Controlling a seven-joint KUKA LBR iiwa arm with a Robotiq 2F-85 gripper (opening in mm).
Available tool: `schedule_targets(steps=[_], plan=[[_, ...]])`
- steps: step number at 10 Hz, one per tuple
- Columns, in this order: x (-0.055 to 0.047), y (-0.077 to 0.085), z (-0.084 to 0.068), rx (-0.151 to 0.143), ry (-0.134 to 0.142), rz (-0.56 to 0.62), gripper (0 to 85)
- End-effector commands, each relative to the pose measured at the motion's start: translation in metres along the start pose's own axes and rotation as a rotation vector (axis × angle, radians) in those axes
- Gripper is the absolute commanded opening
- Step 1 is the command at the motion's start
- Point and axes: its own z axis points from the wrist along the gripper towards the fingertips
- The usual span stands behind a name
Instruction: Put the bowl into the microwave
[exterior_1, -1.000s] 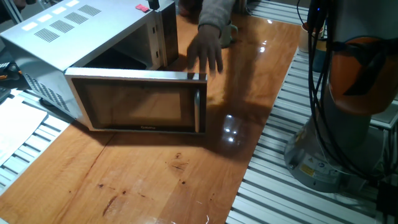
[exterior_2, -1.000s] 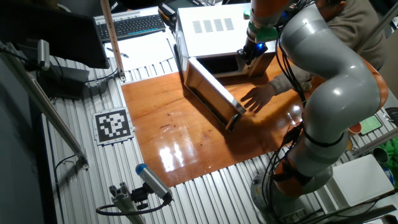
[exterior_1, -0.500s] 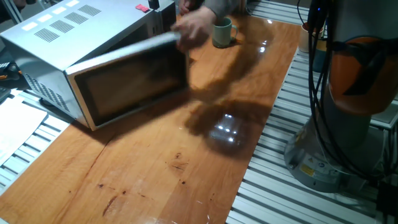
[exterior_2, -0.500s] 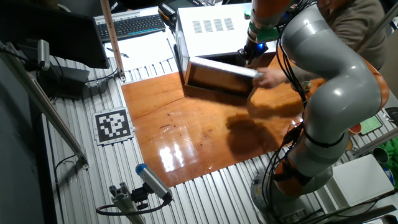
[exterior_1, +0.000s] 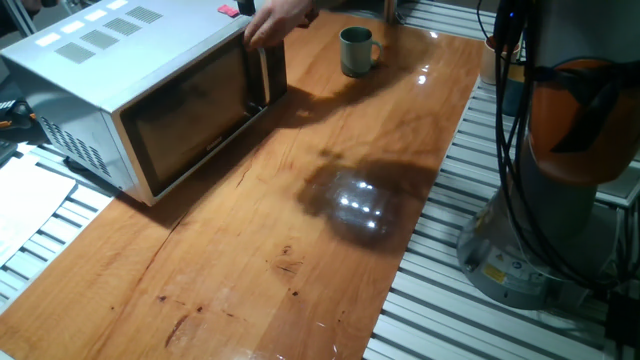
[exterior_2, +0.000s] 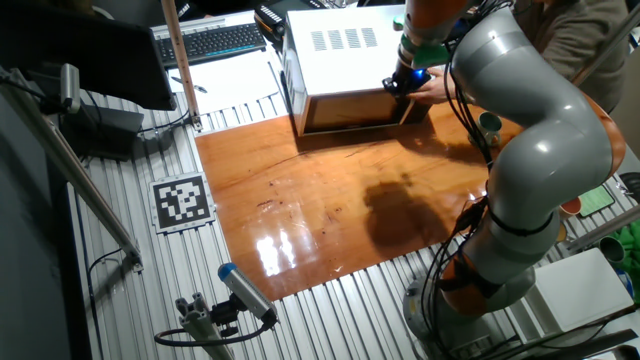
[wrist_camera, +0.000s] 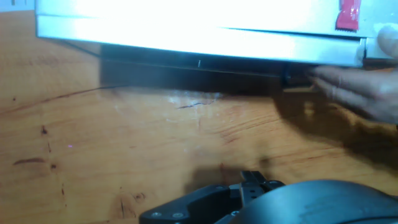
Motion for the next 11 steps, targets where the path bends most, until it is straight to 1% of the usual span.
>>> schedule_targets(steps=[1,2,4,5,6,7,9,11], plan=[[0.000,0.000,0.000,0.000,0.000,-0.002,0.0],[-0.001,0.000,0.001,-0.001,0.000,-0.002,0.0],[-0.004,-0.006,0.004,-0.006,0.001,-0.005,0.0],[-0.006,-0.010,0.007,-0.018,0.001,0.003,0.0],[-0.008,-0.014,0.010,-0.024,0.000,0.006,0.0],[-0.009,-0.016,0.012,-0.021,0.000,0.008,0.0],[-0.011,-0.021,0.014,-0.026,0.005,0.012,0.0],[-0.011,-0.022,0.015,-0.018,0.005,0.049,0.0]])
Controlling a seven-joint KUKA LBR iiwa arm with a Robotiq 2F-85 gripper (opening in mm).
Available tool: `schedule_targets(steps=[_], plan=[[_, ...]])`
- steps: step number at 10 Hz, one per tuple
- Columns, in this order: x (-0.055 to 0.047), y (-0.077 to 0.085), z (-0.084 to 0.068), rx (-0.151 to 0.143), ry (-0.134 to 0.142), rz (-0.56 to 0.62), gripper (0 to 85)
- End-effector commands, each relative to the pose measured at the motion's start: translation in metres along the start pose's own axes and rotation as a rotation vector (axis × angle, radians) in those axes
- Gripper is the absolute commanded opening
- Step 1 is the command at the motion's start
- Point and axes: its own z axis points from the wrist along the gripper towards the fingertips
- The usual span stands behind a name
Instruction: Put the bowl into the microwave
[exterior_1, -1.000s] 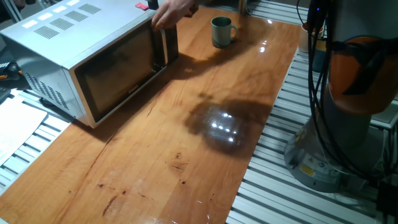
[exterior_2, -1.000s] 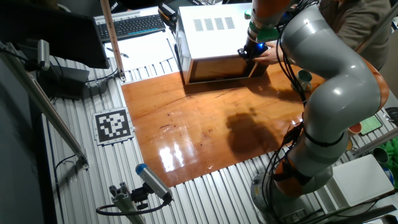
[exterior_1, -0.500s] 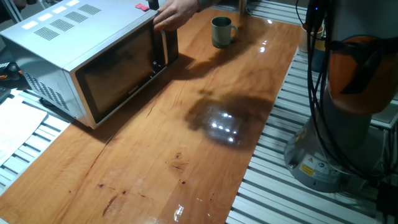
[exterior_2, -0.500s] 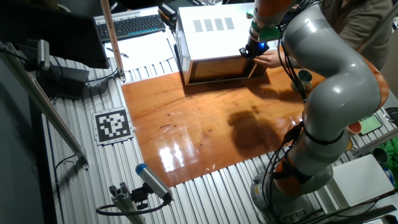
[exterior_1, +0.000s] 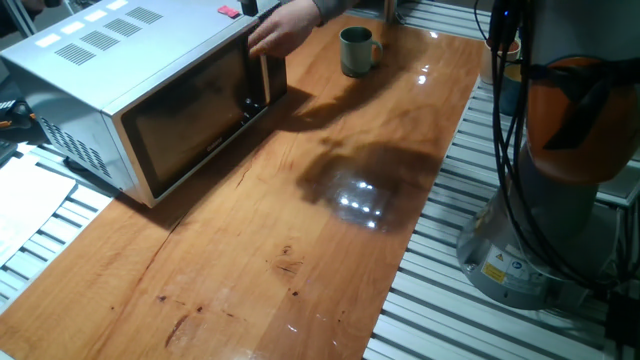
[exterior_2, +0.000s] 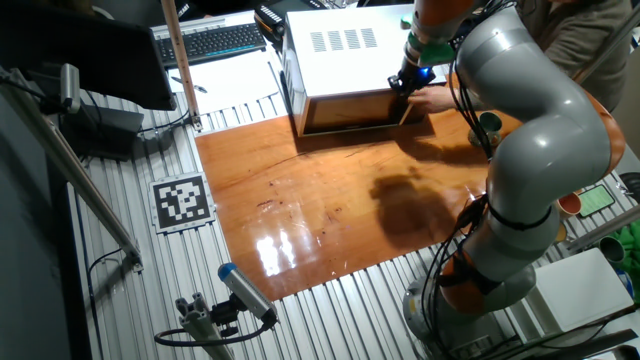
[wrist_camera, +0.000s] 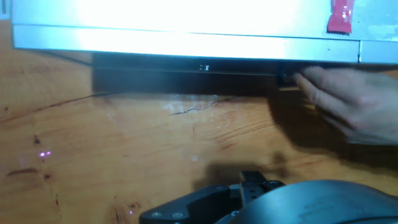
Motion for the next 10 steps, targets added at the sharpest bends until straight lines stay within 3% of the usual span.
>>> schedule_targets(steps=[1,3,10], plan=[[-0.001,-0.002,0.002,-0.002,0.000,0.012,0.0],[-0.004,-0.007,0.006,-0.014,0.002,0.017,0.0],[-0.010,-0.015,0.016,-0.010,-0.013,0.014,0.0]])
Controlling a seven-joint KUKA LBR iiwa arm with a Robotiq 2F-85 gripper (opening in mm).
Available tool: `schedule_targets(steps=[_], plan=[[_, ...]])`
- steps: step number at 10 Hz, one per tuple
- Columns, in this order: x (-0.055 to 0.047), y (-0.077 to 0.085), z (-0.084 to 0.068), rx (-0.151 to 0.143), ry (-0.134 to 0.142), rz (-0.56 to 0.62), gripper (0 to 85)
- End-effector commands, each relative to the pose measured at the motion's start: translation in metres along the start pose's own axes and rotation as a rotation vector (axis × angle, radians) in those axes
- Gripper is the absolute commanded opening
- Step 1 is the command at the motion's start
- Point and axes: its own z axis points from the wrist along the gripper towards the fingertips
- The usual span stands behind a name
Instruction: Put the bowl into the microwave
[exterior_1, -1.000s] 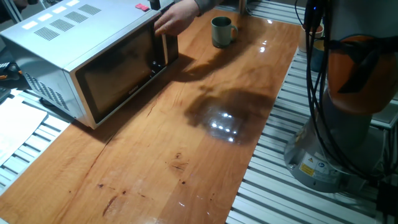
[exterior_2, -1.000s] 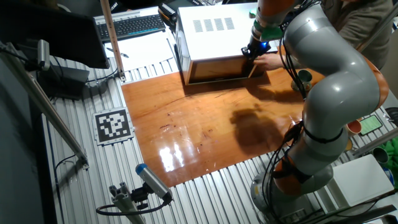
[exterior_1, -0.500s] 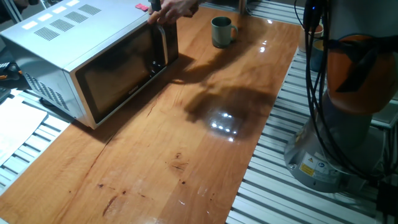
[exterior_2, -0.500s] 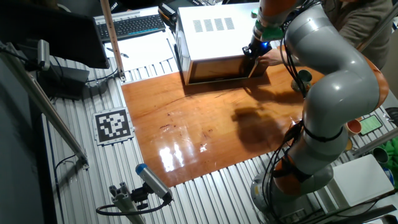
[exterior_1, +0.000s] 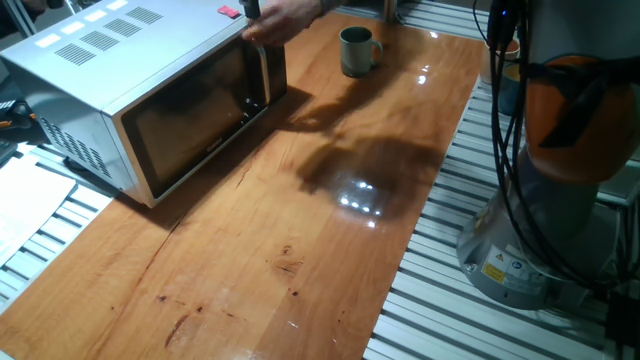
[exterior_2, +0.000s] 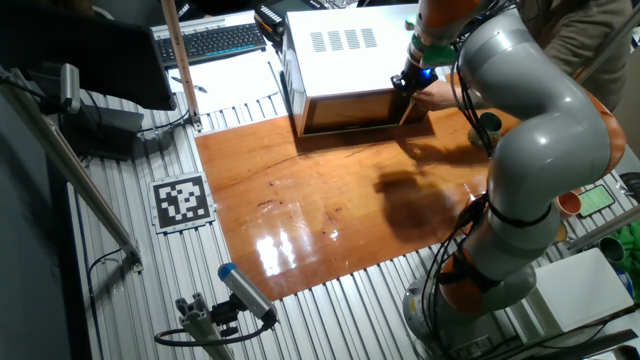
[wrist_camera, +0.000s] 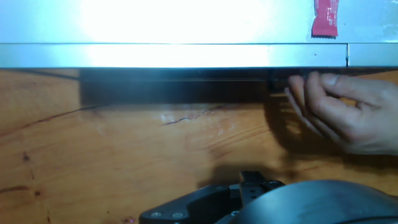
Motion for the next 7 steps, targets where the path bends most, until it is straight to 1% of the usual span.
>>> schedule_targets(steps=[1,3,5,6,7], plan=[[-0.001,-0.002,0.002,0.000,0.000,0.001,0.0],[-0.004,-0.011,0.010,-0.007,0.004,0.017,0.0],[-0.009,-0.022,0.023,-0.016,-0.003,0.024,0.0],[-0.011,-0.024,0.027,-0.013,-0.005,0.027,0.0],[-0.013,-0.027,0.032,-0.001,-0.006,0.039,0.0]])
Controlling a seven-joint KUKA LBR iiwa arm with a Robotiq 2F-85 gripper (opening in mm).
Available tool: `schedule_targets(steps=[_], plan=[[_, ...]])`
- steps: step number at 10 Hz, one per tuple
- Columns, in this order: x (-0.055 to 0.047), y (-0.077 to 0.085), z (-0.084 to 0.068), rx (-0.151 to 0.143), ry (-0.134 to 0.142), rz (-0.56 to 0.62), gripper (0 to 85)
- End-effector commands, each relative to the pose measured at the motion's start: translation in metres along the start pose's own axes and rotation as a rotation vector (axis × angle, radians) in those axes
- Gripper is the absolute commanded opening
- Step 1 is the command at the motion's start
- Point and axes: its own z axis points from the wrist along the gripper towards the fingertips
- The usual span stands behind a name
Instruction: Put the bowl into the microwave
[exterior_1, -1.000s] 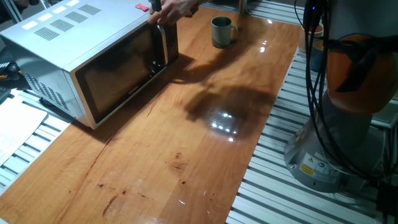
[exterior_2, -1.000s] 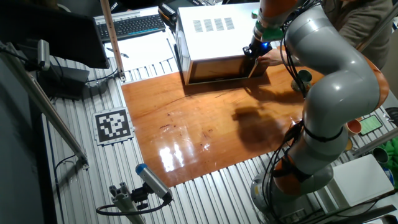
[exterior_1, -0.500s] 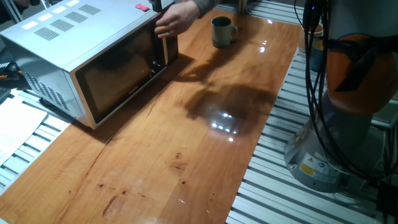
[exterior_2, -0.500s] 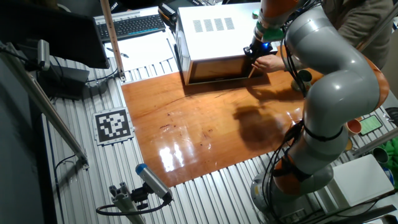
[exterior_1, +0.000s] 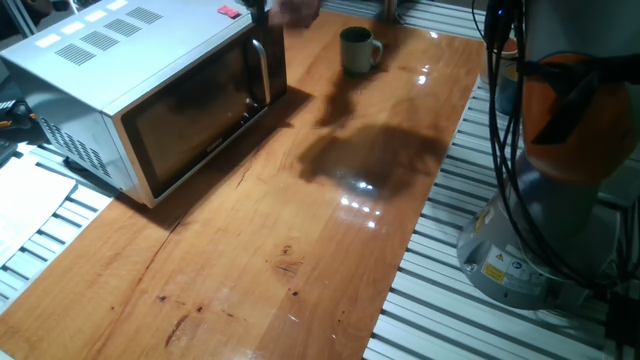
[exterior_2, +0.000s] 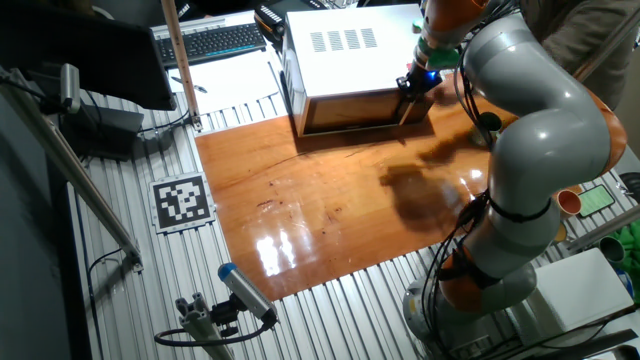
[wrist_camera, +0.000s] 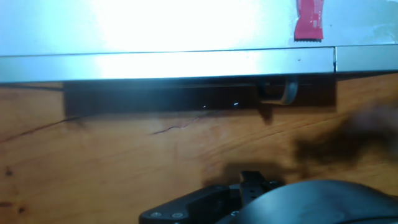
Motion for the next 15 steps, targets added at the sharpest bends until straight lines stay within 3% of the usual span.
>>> schedule_targets(steps=[1,3,5,7,9,10,11,13,15], plan=[[-0.001,-0.005,0.006,0.003,-0.004,0.007,0.0],[-0.007,-0.017,0.022,0.002,-0.007,0.002,0.0],[-0.007,-0.017,0.022,-0.006,0.001,0.005,0.0],[-0.007,-0.017,0.022,-0.006,0.029,0.031,0.0],[-0.007,-0.017,0.022,0.024,0.058,0.067,0.0],[-0.007,-0.017,0.022,0.055,0.064,0.077,0.0],[-0.007,-0.017,0.022,0.066,0.046,0.078,17.0],[-0.007,-0.017,0.022,0.044,0.021,0.091,51.0],[-0.025,-0.031,0.036,0.031,0.005,0.076,51.0]])
